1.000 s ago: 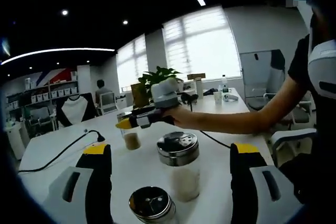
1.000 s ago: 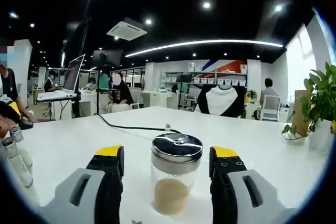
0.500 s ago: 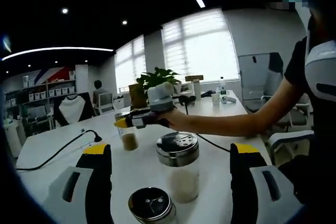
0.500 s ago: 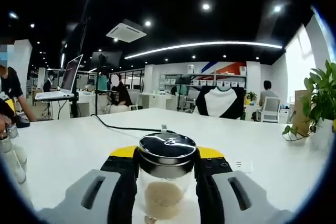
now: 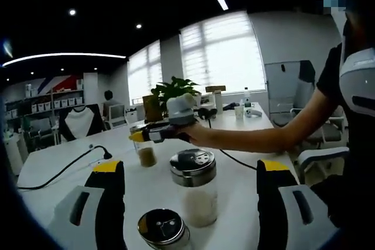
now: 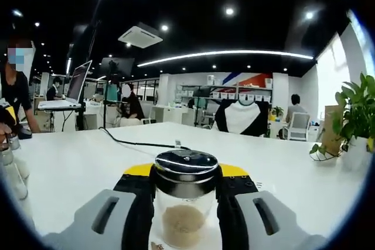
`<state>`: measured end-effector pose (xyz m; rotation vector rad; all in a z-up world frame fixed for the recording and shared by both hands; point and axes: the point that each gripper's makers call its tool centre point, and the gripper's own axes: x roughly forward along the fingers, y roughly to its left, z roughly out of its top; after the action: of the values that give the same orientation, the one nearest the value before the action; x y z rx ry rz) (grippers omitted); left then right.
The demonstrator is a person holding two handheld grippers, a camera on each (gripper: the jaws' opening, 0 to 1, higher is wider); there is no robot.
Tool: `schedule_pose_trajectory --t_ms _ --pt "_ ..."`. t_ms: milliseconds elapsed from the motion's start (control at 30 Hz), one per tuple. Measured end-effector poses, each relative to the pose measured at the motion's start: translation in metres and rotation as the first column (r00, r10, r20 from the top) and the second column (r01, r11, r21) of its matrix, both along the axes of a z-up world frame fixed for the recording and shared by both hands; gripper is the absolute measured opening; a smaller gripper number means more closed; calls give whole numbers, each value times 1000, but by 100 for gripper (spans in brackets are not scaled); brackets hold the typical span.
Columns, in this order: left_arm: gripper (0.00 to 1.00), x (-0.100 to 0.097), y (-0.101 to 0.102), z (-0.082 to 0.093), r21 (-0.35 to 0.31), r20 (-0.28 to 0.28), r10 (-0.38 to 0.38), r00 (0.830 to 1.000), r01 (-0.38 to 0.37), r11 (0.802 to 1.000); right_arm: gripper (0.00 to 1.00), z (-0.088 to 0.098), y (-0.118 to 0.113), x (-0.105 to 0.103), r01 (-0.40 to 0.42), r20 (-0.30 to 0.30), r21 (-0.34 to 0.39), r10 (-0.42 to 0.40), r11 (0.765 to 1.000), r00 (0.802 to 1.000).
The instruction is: Rotate the seasoning bottle until the label or dispensing opening points toward the visible target arrow and the bottle remains upright within the marked orientation range
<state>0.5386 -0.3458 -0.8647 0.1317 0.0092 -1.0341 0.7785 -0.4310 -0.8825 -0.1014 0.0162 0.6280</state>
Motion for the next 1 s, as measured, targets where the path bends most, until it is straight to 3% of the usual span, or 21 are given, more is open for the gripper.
schedule_pose_trajectory --t_ms 633,1000 --pt "99 -11 -7 10 0 21 -6 1000 6 1000 38 20 -11 -29 -72 8 43 71 996 997" --pt "98 -23 -18 16 6 33 -26 999 26 1000 38 21 -7 -62 -146 11 -2 146 989 989"
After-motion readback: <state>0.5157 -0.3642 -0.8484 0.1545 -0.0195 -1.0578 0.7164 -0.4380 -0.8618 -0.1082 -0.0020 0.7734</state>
